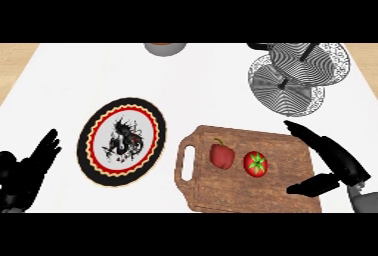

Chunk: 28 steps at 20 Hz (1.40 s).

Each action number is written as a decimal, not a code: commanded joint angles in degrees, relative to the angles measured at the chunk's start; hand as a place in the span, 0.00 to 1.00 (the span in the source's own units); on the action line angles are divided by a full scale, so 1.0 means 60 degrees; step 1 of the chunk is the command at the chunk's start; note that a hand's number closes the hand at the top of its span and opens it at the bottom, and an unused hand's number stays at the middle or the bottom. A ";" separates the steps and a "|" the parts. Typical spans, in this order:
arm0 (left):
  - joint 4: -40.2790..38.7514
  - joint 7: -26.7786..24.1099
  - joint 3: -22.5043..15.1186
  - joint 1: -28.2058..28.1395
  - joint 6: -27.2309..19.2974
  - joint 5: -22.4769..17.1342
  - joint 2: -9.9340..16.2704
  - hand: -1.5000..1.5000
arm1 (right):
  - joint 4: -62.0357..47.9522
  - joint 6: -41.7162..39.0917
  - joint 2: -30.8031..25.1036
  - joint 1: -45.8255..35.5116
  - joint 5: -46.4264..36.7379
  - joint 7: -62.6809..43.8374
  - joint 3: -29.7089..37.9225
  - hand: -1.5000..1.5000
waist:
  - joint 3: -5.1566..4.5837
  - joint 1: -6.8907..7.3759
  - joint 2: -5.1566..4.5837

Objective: Pick the tomato from the cutting board and place it in the tiered basket

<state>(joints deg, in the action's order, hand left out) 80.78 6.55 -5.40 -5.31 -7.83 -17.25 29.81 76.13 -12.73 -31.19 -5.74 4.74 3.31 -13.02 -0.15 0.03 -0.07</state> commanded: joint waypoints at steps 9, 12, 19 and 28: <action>-0.0596 -0.0272 0.0334 0.0342 0.0531 0.0423 -0.0481 0.50 | 0.1413 -0.1523 0.0556 -0.1833 0.0417 -0.4679 -0.0469 0.00 | 0.0022 0.0059 0.0007; -0.0459 0.0162 0.0872 0.0475 0.0960 0.0122 0.0072 0.50 | 0.2175 -0.2562 -0.0186 -0.1657 0.1449 -0.5825 0.0050 0.00 | 0.0022 0.0009 0.0025; -0.0300 0.0064 0.0715 0.0302 0.0635 0.0847 -0.0836 0.50 | 0.1653 -0.2922 0.0056 -0.1475 0.0188 -0.5967 0.0243 0.00 | 0.0027 0.0030 0.0012; -0.0619 0.0120 0.1201 0.0490 0.1087 0.1346 -0.1213 0.50 | 0.1369 -0.3855 0.0603 -0.0903 0.0044 -0.5695 0.1199 0.00 | 0.0027 -0.0003 0.0012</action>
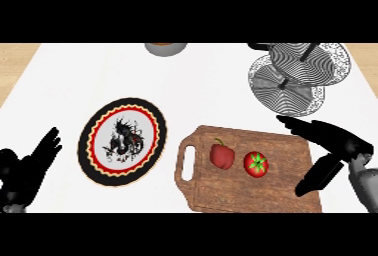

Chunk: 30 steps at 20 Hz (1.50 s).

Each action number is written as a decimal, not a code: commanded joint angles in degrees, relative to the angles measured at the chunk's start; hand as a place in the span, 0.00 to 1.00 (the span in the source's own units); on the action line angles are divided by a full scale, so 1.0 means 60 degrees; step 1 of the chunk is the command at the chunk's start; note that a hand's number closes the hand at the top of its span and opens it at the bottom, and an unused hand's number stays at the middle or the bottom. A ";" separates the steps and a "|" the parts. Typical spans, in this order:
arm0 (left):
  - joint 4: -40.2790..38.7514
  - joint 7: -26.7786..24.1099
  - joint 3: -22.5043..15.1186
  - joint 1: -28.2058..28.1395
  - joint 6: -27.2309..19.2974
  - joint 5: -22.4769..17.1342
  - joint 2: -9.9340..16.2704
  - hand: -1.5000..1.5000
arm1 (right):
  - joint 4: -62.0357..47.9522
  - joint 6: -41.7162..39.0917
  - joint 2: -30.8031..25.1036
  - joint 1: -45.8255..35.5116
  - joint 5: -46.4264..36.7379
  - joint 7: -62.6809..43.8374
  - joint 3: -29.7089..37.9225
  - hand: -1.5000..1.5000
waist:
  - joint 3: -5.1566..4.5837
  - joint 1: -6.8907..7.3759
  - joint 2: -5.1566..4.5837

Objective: Pick the tomato from the cutting board and place it in the tiered basket

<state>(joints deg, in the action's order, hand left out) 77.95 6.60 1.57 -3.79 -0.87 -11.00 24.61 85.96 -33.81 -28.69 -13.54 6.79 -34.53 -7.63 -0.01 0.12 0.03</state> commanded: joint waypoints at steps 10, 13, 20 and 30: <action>0.0047 0.0117 0.0716 0.0058 0.0416 0.0738 -0.0643 0.50 | -0.0582 -0.0416 0.1171 0.1025 -0.1860 0.1768 0.0465 0.00 | 0.0002 -0.0005 -0.0003; -0.0357 0.0402 0.1000 0.0604 0.1052 0.0548 -0.0368 0.50 | -0.0301 -0.0338 0.1649 0.0965 -0.1929 0.1262 0.0272 0.00 | 0.0000 -0.0028 -0.0002; 0.0153 0.0187 0.0984 0.0075 0.0606 0.1256 -0.0979 0.50 | -0.1692 0.0144 0.2097 0.0969 -0.3387 0.3074 0.0213 0.00 | 0.0005 0.0014 -0.0010; -0.1301 -0.0898 0.1497 0.0431 0.1307 0.1514 -0.1138 0.50 | -0.1348 0.0044 0.3027 0.0461 -0.3382 0.1892 0.0295 0.00 | -0.0003 -0.0029 -0.0009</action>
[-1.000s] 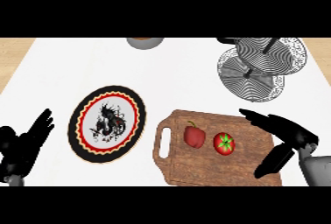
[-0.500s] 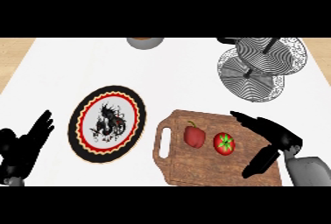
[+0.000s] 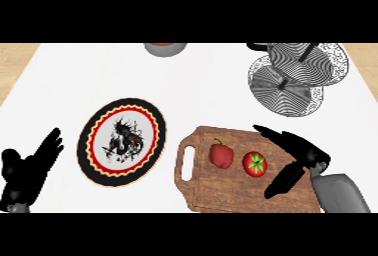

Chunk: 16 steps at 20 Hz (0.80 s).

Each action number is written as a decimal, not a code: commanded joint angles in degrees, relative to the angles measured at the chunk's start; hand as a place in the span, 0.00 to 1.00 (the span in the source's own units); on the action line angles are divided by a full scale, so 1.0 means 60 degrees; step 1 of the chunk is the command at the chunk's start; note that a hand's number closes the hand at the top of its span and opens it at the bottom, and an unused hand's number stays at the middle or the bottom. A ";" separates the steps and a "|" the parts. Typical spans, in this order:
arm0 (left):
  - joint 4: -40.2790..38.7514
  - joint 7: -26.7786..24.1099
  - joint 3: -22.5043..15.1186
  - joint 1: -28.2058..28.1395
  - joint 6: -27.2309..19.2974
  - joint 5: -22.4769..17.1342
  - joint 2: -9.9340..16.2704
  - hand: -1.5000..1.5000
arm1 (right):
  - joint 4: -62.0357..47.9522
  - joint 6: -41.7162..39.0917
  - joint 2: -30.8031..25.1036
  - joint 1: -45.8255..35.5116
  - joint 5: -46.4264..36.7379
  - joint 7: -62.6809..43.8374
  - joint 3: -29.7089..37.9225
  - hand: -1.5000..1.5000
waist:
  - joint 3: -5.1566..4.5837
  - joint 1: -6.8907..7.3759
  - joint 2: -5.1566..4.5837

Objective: Pick the tomato from the cutting board and place it in the tiered basket

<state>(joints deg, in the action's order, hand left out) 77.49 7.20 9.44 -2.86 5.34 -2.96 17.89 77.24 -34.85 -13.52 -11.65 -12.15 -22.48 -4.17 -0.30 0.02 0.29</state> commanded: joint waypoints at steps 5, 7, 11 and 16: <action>-0.0100 0.0322 0.0379 0.0390 0.0335 -0.0025 0.0055 0.50 | -0.0853 -0.0073 0.0414 -0.0244 -0.0365 0.0301 0.0003 0.00 | 0.0052 0.0024 -0.0050; 0.0244 0.0696 0.0223 0.0532 -0.0103 0.0166 -0.0168 0.50 | -0.0550 0.0521 0.1054 0.0151 -0.0771 0.0158 -0.0560 0.00 | 0.0052 0.0013 -0.0045; -0.0318 0.0286 0.0469 0.0562 0.0394 0.0142 0.0224 0.50 | -0.0836 -0.0113 0.0674 0.0269 -0.0663 0.1072 -0.0567 1.00 | 0.0051 -0.0003 -0.0056; 0.0746 0.0667 0.0478 -0.0066 0.0473 0.0016 0.0083 0.50 | -0.1281 0.1291 0.0992 -0.0143 -0.1549 0.2555 -0.0560 1.00 | 0.0056 0.0071 -0.0052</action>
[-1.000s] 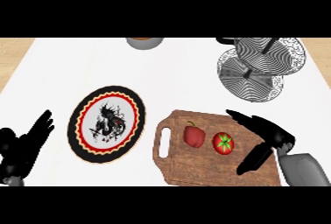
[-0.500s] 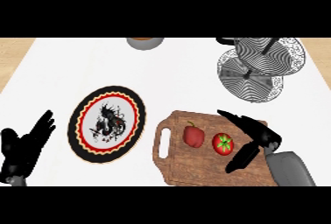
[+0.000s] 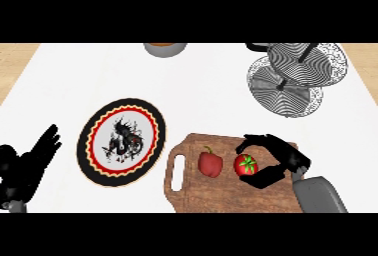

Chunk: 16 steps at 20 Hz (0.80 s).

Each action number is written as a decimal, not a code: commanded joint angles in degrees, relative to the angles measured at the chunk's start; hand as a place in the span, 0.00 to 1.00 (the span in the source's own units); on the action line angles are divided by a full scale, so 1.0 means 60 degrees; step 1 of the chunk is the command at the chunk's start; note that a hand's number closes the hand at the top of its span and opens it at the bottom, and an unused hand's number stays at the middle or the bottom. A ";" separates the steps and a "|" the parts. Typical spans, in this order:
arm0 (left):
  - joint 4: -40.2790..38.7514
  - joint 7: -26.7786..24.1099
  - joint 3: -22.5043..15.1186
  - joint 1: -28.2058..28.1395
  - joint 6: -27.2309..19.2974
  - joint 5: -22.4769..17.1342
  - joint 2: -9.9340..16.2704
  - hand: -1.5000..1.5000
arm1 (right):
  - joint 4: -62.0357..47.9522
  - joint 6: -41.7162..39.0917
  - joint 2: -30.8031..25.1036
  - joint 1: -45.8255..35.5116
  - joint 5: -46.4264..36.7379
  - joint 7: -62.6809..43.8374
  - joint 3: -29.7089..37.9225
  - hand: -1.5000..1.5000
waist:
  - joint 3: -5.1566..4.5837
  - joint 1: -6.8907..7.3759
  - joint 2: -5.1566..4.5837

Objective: Pick the tomato from the cutting board and place it in the tiered basket

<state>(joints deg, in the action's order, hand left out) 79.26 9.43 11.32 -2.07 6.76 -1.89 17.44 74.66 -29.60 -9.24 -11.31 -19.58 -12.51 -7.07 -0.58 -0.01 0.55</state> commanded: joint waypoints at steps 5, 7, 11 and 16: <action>0.0680 0.0508 -0.0048 -0.0147 -0.0070 0.0230 -0.0214 0.50 | 0.0176 0.0694 0.0252 0.0456 0.0014 0.0669 0.0468 1.00 | 0.0098 0.0013 -0.0085; -0.0973 -0.0924 0.0238 -0.0012 0.0331 0.0161 -0.0182 0.50 | 0.0853 0.0602 0.0405 0.0209 0.0278 -0.0264 0.0661 1.00 | 0.0092 -0.0018 -0.0088; -0.0158 -0.0072 0.0085 -0.0025 0.0132 0.0169 -0.0099 0.50 | 0.1684 0.3191 0.1505 -0.0608 -0.3413 -0.2209 -0.2346 1.00 | 0.0042 0.0142 0.0039; -0.0353 0.0003 -0.0162 0.0138 -0.0064 0.0426 -0.0311 0.50 | 0.2302 0.4089 0.1529 -0.1512 -0.5156 -0.5143 -0.4787 1.00 | 0.0034 0.0200 0.0099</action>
<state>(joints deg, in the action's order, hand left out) 77.99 9.30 10.68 -1.58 6.63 0.14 15.77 85.12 -9.78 -1.07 -17.13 -43.10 -31.63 -26.09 -0.41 0.95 0.98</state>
